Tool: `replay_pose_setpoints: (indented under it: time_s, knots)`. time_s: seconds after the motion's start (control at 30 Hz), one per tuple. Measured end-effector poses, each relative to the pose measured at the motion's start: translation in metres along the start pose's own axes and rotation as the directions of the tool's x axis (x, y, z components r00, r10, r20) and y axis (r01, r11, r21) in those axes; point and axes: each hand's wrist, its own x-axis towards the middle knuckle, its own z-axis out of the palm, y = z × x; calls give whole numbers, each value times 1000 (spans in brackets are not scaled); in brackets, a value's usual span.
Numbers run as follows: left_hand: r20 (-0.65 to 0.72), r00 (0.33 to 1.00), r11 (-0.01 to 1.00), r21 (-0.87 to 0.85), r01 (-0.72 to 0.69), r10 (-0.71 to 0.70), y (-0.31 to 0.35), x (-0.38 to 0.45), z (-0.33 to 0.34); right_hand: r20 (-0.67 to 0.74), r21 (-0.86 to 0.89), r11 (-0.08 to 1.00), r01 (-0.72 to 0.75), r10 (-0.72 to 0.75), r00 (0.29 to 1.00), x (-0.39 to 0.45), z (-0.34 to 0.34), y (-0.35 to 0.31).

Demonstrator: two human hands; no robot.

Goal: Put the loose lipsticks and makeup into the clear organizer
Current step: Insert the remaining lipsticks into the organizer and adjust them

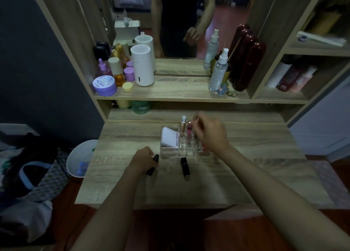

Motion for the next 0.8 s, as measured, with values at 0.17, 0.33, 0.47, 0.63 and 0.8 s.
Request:
replay_pose_setpoints:
  time_s: [0.17, 0.33, 0.47, 0.63, 0.8]
  knots:
    - [-32, 997, 997, -29, -72, 71, 16, -4, -7, 295, -80, 990, -112, 131, 946, -43, 34, -1]
    - [-67, 977, 977, -66, -205, 200, 41, -10, -18, 472, -89, 932, -350, 349, 809, -72, 58, 4]
    - [-92, 960, 956, -107, -274, 265, 57, -13, -21, 546, -139, 893, -428, 429, 720, -89, 69, 2]
    - [-194, 941, 916, -242, -321, 279, 72, -10, -21, 539, -160, 879, -450, 459, 706, -94, 73, -2]
    - [-295, 927, 879, -344, -331, 233, 85, -7, -16, 520, -166, 878, -448, 464, 717, -94, 73, -5]
